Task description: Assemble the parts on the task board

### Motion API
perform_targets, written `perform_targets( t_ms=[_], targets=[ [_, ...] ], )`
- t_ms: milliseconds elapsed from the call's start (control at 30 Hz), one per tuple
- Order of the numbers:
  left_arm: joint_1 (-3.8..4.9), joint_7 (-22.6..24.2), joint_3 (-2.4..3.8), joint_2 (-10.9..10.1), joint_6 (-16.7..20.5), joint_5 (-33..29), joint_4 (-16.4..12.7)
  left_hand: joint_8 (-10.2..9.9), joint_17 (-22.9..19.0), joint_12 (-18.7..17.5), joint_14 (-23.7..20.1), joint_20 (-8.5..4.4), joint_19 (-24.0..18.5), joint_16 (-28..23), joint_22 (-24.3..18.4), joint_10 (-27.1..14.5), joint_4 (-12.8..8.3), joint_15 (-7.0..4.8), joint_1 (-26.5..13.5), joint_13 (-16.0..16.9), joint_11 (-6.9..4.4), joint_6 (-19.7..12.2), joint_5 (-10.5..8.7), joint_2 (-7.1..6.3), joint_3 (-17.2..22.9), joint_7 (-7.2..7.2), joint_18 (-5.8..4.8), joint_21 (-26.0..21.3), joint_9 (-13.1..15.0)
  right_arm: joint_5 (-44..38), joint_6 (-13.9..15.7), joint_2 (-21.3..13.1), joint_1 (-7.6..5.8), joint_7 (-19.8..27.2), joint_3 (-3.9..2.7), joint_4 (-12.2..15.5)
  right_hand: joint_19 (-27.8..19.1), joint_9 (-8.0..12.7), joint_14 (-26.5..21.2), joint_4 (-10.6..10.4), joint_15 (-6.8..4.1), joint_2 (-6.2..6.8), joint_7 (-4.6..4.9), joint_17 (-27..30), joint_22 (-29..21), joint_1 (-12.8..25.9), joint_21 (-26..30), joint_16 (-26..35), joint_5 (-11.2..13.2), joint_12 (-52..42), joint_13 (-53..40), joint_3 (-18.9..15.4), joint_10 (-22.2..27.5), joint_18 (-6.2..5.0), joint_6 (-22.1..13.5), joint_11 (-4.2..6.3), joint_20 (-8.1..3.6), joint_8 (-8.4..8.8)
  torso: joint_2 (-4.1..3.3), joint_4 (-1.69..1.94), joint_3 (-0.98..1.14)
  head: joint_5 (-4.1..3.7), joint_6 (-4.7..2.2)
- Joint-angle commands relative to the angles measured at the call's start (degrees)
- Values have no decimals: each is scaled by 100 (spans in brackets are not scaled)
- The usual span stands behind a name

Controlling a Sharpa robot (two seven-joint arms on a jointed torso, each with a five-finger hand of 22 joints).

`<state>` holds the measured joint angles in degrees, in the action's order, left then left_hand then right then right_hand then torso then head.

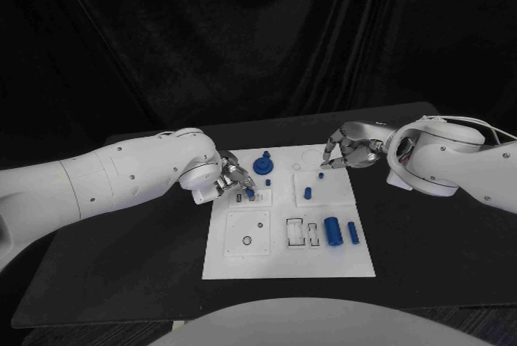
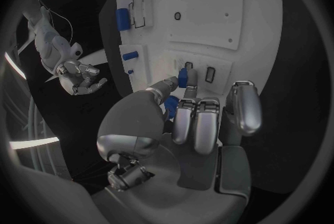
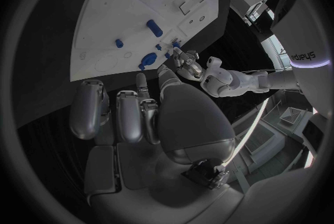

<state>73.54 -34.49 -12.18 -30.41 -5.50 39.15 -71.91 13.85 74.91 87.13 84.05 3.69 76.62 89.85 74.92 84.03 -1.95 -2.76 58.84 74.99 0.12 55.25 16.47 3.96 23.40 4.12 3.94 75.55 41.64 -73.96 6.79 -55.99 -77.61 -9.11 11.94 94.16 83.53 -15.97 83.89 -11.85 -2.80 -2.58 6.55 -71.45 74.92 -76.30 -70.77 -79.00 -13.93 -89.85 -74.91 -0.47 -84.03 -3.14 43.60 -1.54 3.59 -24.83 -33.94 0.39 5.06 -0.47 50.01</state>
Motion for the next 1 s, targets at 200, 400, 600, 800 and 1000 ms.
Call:
perform_targets(
  t_ms=[200,400,600,800,1000],
  targets=[
    [-14,122,3,-20,15,13,-2,25,1508,-45,594,5,-66,14,272,277,36,9,73,1123,-8,-53,-37,8,-9,7,59,-46,27,-8,22,-6,21,-59,-5,6,-16,8,244,28,36,-15,-1,9,904,-58,34,22,-31,21,-1434,-1,-545,-108,-39,-23,8,-4,4,-3,1,3,-1],
    [-19,161,2,-30,31,13,-4,39,1498,-53,587,17,-82,8,273,267,84,22,75,1115,4,-81,-142,7,-44,17,61,-66,62,-8,26,-13,33,-51,-5,11,-18,15,243,38,35,-13,2,14,902,-63,43,26,-33,22,-1431,-2,-543,-109,-69,-20,8,12,2,4,3,8,-1],
    [-24,208,2,-36,65,13,-10,42,1496,-58,585,21,-89,7,271,261,103,26,76,1110,7,-92,-176,8,-58,20,63,-76,72,-8,35,-16,40,-48,-5,12,-19,23,243,48,32,-13,5,14,901,-68,52,26,-35,25,-1426,-3,-539,-111,-105,-16,7,30,2,8,0,14,-1],
    [-31,254,2,-49,86,13,-10,37,1483,-69,576,27,-106,-2,265,249,132,33,83,1098,15,-126,-223,10,-80,29,67,-96,84,-7,30,-13,43,-49,-5,11,-28,35,235,63,28,-12,12,44,892,-71,87,46,-37,34,-1407,-8,-526,-117,-170,-10,4,59,5,3,-1,22,-1],
    [-46,299,1,-73,112,13,-29,41,1482,-69,575,31,-111,-2,266,248,157,37,82,1098,19,-133,-248,14,-97,33,67,-102,93,81,16,-12,44,-60,-5,8,-34,36,234,66,28,-13,11,49,887,-73,105,49,-38,36,-1402,-7,-523,-121,-177,-10,4,62,5,-1,6,28,-1]
  ],
)
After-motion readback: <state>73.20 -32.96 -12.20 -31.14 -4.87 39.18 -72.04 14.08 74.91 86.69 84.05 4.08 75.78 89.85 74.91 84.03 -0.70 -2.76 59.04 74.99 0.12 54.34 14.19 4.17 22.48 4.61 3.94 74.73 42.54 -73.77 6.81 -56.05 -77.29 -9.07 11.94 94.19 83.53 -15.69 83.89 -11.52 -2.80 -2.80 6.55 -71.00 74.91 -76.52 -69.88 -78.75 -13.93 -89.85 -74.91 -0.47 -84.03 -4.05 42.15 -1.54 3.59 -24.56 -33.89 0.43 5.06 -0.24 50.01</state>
